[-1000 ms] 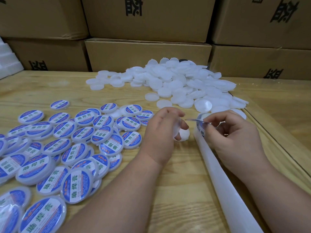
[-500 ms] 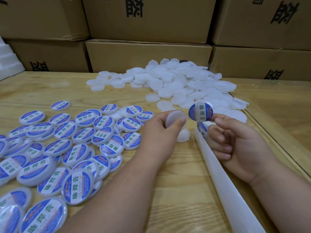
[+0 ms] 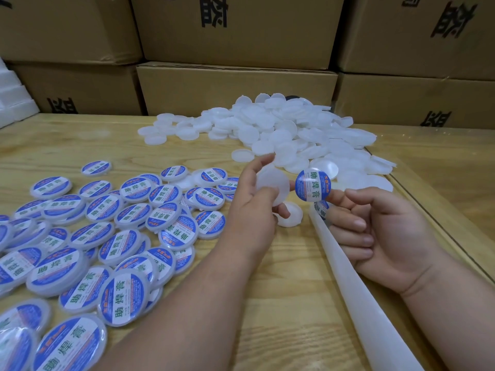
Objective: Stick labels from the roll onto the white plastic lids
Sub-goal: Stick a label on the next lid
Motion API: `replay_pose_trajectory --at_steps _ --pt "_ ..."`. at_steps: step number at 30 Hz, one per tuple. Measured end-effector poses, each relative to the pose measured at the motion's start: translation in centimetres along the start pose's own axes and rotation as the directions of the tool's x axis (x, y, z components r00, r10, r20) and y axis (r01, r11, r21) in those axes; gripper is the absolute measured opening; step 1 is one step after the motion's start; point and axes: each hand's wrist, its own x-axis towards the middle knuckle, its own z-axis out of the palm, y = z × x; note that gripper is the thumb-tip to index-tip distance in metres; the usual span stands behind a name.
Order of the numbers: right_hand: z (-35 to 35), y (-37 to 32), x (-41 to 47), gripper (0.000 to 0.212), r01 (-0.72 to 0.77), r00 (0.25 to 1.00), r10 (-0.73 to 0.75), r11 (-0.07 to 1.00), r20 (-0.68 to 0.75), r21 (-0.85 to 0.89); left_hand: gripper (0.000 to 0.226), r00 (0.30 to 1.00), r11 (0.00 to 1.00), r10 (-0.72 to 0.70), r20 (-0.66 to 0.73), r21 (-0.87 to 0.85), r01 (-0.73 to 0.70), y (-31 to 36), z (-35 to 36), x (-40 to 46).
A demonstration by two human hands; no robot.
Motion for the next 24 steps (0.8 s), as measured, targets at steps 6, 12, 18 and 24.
replay_pose_trajectory --at_steps 6,12,18,24 --pt "0.30 0.43 0.00 0.054 -0.015 1.000 0.017 0.995 0.023 -0.103 0.043 0.996 0.990 -0.046 0.082 -0.127 0.057 0.38 0.24 0.08" --pt "0.54 0.80 0.03 0.037 -0.007 0.999 0.013 0.980 0.030 -0.201 0.039 0.991 0.995 -0.049 0.124 -0.081 0.060 0.34 0.24 0.00" --pt "0.67 1.00 0.14 0.035 -0.011 1.000 0.013 0.977 0.008 -0.214 0.038 0.985 0.995 -0.062 0.161 -0.064 0.074 0.60 0.34 -0.22" --pt "0.83 1.00 0.04 0.036 -0.023 1.000 0.022 0.976 -0.007 -0.218 0.037 0.984 0.992 -0.049 0.169 -0.109 0.068 0.47 0.47 -0.17"
